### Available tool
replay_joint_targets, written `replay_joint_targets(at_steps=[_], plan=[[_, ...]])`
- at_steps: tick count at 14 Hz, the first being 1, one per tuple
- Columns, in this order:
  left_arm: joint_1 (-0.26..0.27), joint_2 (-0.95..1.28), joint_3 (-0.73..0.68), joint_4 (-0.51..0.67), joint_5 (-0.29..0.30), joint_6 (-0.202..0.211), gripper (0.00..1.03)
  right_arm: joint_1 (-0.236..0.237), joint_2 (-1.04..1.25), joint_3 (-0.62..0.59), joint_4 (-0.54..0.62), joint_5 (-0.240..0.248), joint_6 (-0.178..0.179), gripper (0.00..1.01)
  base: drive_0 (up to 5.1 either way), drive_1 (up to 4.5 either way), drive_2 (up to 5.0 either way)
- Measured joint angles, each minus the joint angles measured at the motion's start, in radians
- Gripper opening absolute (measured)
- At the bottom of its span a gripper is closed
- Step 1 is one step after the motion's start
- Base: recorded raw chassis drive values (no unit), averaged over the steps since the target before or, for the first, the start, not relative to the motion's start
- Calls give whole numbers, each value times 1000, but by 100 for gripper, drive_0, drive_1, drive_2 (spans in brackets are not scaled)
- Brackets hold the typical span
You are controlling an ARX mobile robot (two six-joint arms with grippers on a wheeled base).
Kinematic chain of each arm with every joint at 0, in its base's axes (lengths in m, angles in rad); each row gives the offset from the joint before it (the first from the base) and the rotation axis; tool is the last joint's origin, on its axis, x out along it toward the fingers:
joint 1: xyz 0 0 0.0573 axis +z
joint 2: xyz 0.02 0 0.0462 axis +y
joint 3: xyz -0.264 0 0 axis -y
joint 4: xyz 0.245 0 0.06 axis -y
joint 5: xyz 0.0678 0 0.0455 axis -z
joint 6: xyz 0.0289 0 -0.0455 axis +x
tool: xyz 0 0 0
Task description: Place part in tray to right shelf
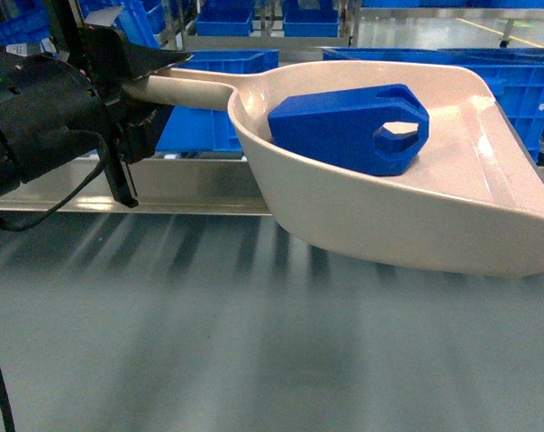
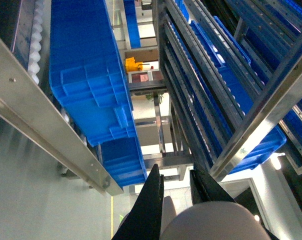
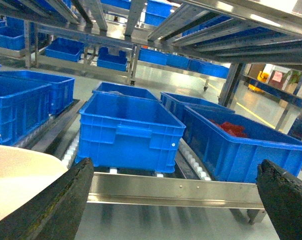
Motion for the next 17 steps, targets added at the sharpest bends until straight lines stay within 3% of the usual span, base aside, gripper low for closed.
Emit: replay_joint_targets(at_steps=[17], plan=[[0, 0, 0, 0, 1, -1, 13, 0, -1, 0, 0, 0, 0, 98, 2, 384, -380]])
